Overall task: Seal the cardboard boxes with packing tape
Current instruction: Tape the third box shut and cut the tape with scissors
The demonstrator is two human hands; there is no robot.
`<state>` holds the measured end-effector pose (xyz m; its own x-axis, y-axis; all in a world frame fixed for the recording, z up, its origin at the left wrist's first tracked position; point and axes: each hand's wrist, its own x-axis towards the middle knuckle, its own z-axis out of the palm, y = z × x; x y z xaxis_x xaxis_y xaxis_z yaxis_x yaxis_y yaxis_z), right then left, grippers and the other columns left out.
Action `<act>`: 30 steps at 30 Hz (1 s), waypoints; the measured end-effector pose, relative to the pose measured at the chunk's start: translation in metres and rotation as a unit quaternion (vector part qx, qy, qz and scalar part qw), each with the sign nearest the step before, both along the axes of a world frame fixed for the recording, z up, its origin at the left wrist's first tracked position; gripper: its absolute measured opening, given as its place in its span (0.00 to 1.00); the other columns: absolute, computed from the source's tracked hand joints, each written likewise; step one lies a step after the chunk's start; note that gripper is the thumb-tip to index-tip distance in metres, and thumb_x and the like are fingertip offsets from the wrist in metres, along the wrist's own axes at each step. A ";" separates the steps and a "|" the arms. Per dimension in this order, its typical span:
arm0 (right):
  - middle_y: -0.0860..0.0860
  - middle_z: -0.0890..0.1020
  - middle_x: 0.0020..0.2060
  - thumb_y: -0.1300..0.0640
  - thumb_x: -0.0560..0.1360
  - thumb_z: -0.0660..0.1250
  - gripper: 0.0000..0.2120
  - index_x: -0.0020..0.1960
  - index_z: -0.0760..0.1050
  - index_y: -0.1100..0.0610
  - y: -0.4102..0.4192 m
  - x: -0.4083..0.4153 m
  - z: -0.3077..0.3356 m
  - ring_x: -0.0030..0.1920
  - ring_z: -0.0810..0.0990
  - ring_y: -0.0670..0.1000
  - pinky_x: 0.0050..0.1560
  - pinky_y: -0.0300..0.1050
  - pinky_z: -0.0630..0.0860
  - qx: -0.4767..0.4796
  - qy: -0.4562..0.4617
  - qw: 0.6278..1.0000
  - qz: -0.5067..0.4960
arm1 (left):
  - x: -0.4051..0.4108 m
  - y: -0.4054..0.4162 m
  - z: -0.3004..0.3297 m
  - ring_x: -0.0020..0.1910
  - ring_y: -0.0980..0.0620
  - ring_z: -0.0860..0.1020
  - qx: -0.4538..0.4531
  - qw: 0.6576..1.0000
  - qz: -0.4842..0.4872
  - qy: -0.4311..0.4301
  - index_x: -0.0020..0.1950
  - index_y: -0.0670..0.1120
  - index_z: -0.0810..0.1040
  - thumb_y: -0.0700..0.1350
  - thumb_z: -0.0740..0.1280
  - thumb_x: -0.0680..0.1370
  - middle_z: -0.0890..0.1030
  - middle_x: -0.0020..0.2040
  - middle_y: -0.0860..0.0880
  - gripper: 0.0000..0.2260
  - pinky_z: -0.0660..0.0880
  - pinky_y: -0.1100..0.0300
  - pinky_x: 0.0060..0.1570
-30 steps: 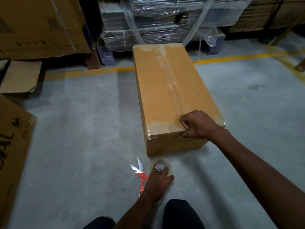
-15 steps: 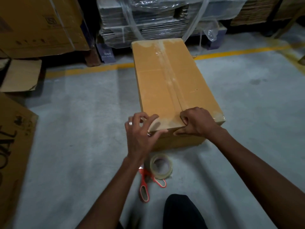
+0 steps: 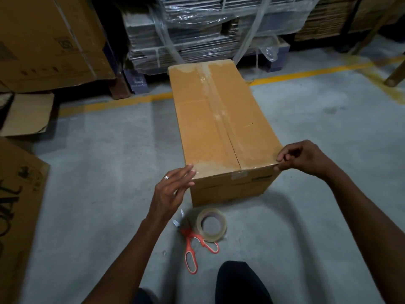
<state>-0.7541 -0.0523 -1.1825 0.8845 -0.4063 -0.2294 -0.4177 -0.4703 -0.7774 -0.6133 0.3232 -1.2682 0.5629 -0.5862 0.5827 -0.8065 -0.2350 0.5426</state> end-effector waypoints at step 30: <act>0.55 0.73 0.68 0.40 0.69 0.76 0.24 0.61 0.75 0.47 0.102 0.029 -0.032 0.67 0.72 0.62 0.43 0.65 0.84 0.401 -0.127 0.838 -0.346 | -0.020 -0.037 0.058 0.75 0.40 0.69 -0.193 0.692 0.153 0.678 0.80 0.59 0.63 0.56 0.79 0.68 0.68 0.79 0.49 0.43 0.68 0.29 0.68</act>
